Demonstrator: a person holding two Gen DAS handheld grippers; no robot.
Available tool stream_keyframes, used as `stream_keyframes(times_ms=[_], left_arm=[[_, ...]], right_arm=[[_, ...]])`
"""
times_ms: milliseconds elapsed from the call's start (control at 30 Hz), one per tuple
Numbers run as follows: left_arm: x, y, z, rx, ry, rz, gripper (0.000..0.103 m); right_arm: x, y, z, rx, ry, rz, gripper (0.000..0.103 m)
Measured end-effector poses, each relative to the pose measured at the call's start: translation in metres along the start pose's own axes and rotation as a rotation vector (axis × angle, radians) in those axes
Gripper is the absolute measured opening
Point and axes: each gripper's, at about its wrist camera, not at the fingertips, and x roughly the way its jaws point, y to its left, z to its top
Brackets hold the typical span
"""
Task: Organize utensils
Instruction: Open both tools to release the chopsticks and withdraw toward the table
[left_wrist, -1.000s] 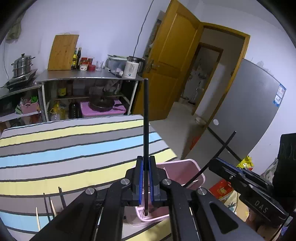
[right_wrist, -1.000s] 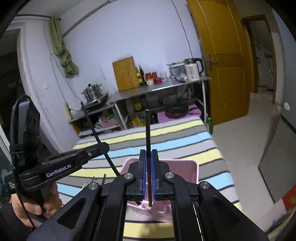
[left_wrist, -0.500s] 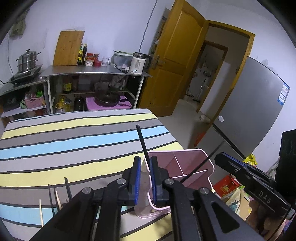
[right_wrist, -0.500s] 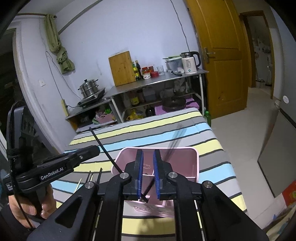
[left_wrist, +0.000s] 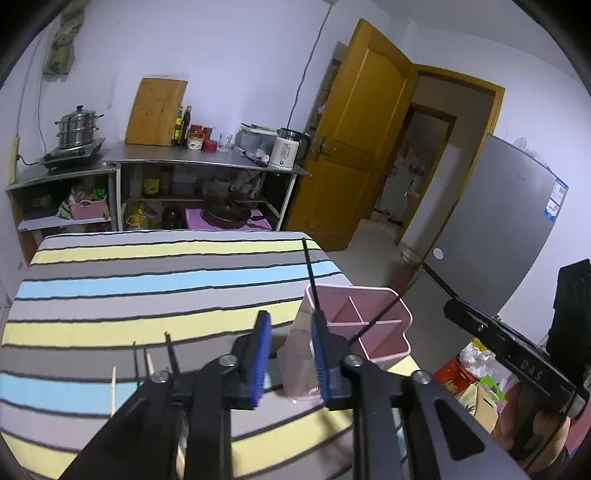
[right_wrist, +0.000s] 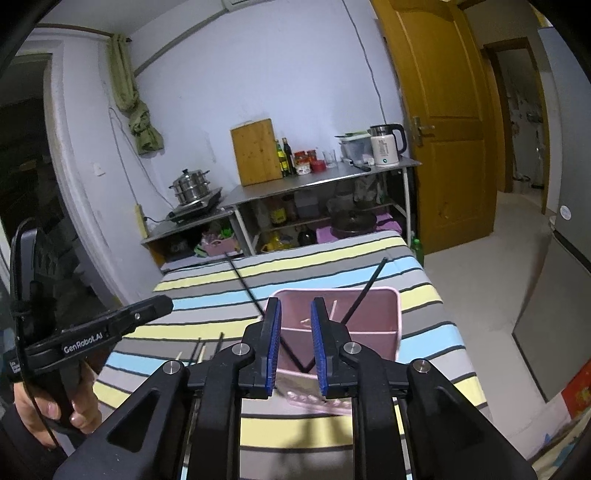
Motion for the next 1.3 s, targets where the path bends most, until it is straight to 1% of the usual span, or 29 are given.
stream_keyframes(times_ms=[33,100,367,500,667,1000,1300], left_arm=[[-0.006,0.002,-0.005,-0.004,-0.004,0.008,0.029],[-0.018,0.006,-0.014,-0.01,-0.006,0.021,0.03],[-0.056,0.021,-0.054,-0.029,-0.013,0.077,0.031],[-0.071,0.028,-0.069,-0.028,-0.019,0.116,0.035],[-0.083,0.035,-0.085,-0.032,-0.023,0.13,0.035],[-0.086,0.037,-0.093,-0.025,-0.02,0.121,0.035],[-0.073,0.059,-0.098,-0.051,0.014,0.147,0.035]], right_arm=[[-0.004,0.004,-0.002,-0.003,-0.004,0.007,0.017],[-0.009,0.01,-0.006,-0.006,-0.009,0.019,0.017],[-0.019,0.034,-0.031,-0.034,0.019,0.067,0.017],[-0.021,0.048,-0.047,-0.071,0.04,0.072,0.017],[-0.019,0.061,-0.061,-0.091,0.063,0.09,0.017],[-0.007,0.073,-0.069,-0.115,0.093,0.12,0.017],[0.015,0.079,-0.079,-0.126,0.143,0.138,0.017]])
